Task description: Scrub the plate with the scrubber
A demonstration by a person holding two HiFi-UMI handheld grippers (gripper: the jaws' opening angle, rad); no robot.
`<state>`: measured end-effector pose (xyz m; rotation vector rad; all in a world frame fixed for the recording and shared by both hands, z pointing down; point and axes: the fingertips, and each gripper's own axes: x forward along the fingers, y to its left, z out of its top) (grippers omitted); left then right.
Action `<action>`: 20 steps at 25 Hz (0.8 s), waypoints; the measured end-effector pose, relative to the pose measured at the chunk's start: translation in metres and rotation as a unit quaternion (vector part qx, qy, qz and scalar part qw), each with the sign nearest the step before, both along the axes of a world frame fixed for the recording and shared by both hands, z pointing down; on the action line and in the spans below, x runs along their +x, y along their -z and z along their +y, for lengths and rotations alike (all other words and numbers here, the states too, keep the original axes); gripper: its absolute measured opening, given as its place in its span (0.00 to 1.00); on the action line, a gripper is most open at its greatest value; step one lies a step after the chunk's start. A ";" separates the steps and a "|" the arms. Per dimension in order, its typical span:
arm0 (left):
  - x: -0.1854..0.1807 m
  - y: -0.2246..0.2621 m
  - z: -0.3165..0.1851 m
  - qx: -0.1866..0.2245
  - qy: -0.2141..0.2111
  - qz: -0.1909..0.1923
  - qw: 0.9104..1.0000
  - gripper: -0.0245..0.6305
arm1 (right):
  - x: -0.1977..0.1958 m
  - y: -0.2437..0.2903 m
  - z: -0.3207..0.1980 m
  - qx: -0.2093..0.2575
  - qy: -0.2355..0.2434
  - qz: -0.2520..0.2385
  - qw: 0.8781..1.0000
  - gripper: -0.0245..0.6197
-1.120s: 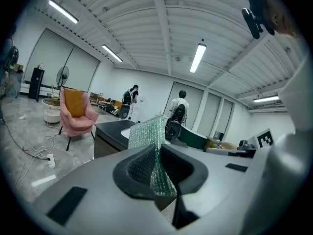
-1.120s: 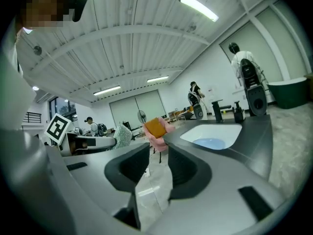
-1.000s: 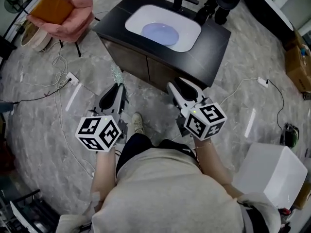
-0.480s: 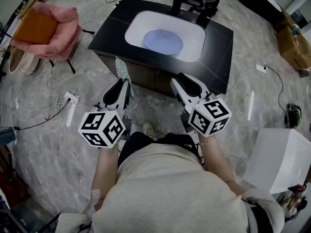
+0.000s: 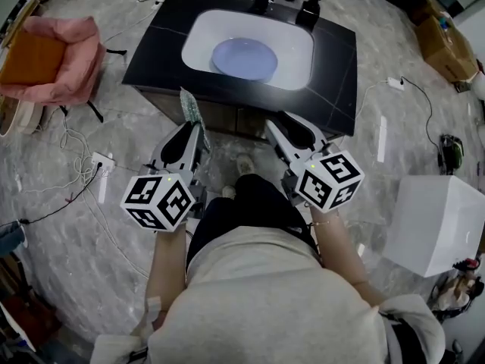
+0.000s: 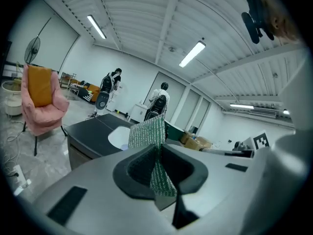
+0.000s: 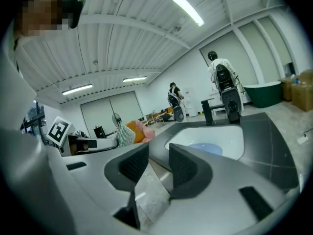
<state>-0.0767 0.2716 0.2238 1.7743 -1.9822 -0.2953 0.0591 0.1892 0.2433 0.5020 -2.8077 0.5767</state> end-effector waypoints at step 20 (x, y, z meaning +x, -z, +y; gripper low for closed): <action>-0.077 -0.002 -0.126 -0.024 -0.041 -0.020 0.999 0.12 | -0.111 -0.022 -0.115 -0.023 0.009 0.006 1.000 0.23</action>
